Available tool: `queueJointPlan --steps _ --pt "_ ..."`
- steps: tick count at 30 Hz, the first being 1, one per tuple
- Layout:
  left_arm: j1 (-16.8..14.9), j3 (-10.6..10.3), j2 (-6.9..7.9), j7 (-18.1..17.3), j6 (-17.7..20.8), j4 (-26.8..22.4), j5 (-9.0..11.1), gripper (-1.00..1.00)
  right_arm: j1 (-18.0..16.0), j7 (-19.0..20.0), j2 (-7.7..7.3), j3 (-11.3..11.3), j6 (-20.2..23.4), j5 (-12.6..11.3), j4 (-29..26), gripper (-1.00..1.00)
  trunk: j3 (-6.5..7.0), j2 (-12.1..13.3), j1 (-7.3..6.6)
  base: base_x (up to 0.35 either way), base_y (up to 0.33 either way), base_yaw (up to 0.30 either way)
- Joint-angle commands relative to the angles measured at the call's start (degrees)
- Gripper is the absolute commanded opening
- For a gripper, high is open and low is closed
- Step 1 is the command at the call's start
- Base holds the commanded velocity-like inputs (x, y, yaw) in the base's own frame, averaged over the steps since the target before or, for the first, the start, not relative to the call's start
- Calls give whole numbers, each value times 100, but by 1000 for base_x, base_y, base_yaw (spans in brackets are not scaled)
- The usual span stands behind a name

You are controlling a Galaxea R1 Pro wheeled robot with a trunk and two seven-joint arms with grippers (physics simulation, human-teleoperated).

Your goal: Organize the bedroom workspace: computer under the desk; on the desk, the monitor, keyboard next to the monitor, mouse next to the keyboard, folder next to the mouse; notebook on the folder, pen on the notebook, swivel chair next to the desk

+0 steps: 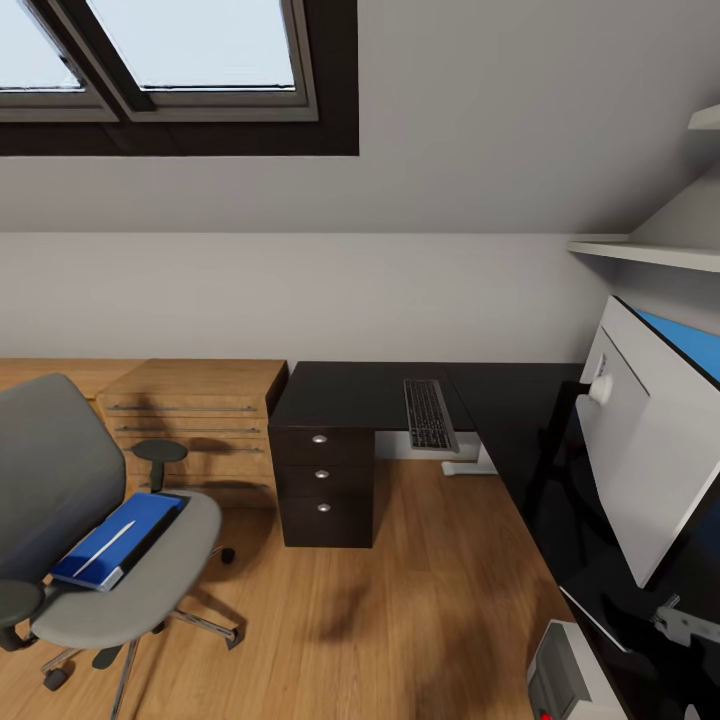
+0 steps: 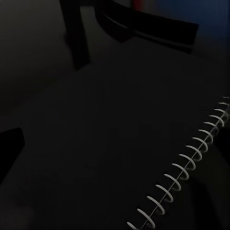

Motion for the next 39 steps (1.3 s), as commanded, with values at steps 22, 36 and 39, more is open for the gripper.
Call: queueJointPlan --steps 22,36,39 --pt "-4 42 -11 17 -17 -6 -24 100 -6 -155 4 -21 8 -27 32 100 -60 -124 66 1 0 0" --pt "-4 44 -11 21 -17 -6 -24 100 -6 -156 3 -21 8 -27 35 100 -275 -605 329 0 0 0" --pt "-5 43 -11 21 -17 -6 -24 100 -6 -156 3 -21 8 -27 37 100 -275 -605 329 0 0 0"
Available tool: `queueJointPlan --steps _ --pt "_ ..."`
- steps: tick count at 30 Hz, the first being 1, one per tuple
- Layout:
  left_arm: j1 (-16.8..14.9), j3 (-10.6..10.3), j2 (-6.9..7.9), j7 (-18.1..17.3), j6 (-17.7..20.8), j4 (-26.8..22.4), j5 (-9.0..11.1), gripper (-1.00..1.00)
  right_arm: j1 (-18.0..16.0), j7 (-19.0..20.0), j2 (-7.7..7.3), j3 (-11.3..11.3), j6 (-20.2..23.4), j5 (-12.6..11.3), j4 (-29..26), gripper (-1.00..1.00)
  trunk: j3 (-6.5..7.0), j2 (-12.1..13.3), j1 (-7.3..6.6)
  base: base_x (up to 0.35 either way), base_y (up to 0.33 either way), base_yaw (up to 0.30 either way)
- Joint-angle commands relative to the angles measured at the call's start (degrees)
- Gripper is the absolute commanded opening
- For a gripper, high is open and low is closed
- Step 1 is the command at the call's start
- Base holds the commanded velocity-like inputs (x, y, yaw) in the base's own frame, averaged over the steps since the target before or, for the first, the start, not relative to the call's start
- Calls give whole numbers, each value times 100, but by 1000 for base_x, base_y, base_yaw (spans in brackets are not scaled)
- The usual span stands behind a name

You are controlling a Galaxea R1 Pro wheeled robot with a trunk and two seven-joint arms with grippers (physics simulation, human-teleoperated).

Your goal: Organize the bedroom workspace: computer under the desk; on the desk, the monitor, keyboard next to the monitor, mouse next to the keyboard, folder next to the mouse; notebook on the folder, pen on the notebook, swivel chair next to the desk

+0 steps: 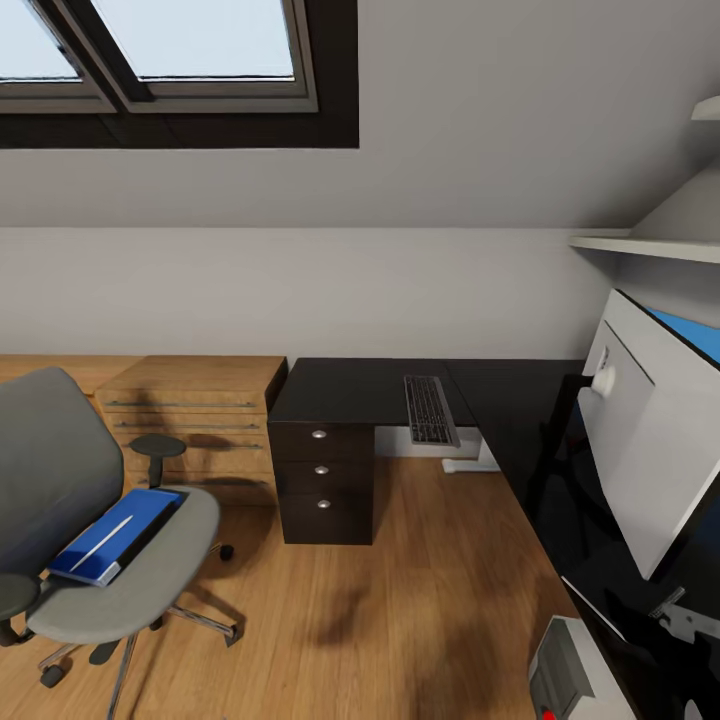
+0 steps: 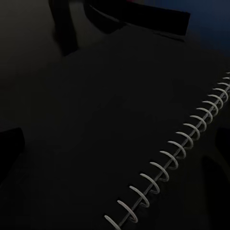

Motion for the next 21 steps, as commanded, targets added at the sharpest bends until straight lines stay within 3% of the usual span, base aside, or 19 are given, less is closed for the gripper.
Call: queueJointPlan --steps 1,21 --pt "-3 43 -2 9 -17 2 -28 100 -3 44 -1 -23 -7 -22 153 100 -7 -3 0 0 0 0" --pt "-2 44 -2 9 -17 2 -29 100 -3 60 4 -9 1 -24 154 100 -7 -3 0 0 0 0"
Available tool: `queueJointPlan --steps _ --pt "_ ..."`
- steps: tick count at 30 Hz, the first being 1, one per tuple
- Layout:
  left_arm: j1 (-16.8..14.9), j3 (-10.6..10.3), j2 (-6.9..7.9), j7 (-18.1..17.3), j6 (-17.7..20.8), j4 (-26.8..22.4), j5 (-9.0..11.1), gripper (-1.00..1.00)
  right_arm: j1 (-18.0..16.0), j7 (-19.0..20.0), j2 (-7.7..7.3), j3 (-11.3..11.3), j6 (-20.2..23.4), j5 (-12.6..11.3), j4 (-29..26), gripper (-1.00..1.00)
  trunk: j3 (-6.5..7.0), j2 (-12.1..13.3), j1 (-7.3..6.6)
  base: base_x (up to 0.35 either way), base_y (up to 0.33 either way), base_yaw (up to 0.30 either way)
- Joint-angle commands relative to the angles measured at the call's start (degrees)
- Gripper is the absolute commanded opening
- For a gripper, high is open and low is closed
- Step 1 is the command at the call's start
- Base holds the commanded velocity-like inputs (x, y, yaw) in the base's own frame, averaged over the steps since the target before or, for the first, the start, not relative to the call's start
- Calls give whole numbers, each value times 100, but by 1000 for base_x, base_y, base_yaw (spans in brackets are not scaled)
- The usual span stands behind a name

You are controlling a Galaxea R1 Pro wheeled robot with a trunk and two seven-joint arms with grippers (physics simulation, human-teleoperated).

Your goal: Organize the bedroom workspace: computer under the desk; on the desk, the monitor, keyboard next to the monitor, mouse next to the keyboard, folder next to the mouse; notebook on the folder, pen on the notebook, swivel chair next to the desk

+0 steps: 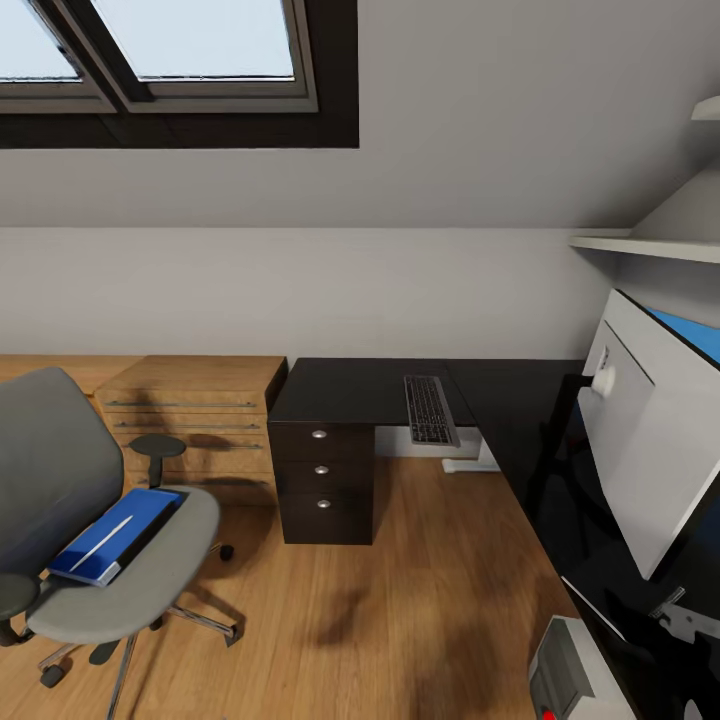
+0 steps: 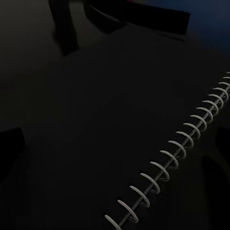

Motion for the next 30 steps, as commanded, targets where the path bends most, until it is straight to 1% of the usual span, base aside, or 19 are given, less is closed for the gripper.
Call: queueJointPlan --steps 1,30 --pt "-4 42 -3 9 -17 3 -28 100 -3 61 3 -10 -11 -11 157 100 -6 -3 0 0 0 0" --pt "-5 40 -3 9 -17 3 -29 100 -3 97 31 18 -10 -10 158 100 -6 -3 0 0 0 0"
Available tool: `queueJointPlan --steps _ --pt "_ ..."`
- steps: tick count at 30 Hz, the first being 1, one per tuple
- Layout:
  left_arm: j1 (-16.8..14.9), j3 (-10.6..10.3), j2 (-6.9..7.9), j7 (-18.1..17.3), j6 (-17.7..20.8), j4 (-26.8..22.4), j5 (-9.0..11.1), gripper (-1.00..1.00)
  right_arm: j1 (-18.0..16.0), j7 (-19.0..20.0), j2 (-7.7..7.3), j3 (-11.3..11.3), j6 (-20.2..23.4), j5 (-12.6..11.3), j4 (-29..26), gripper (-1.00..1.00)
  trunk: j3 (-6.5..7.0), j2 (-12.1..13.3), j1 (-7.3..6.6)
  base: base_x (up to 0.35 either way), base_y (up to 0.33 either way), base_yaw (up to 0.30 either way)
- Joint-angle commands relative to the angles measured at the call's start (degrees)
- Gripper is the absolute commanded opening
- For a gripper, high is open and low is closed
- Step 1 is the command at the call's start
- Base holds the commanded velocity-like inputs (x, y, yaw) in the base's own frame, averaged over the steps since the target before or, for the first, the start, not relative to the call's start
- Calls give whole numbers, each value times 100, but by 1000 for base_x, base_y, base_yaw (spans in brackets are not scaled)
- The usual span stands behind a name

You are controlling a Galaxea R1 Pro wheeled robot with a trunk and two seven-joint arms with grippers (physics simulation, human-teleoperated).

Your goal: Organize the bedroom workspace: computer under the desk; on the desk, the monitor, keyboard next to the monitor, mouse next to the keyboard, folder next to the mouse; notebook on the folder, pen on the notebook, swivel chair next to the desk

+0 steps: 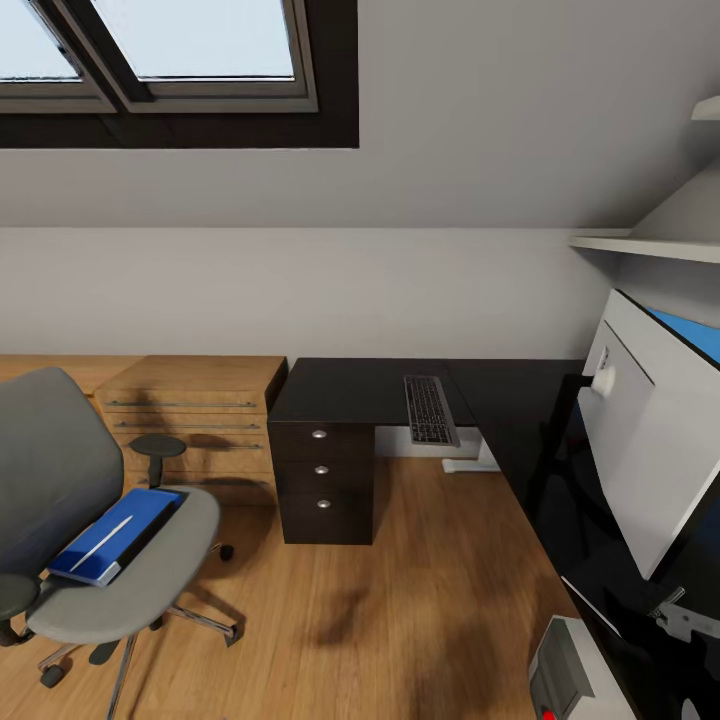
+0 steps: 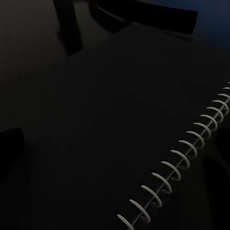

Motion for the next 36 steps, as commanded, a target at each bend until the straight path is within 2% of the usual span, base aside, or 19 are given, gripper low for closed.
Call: queueJointPlan --steps 1,13,36 --pt "-4 43 -3 9 -17 3 -28 100 -2 66 4 -5 -12 -6 174 100 -6 -3 0 0 0 0" --pt "-4 43 -3 9 -17 3 -27 100 -2 93 111 4 -20 -6 183 100 -6 -3 0 0 0 0" --pt "-5 43 -11 9 -17 3 -29 100 -2 98 200 5 -30 11 183 100 -6 -3 0 0 0 0"
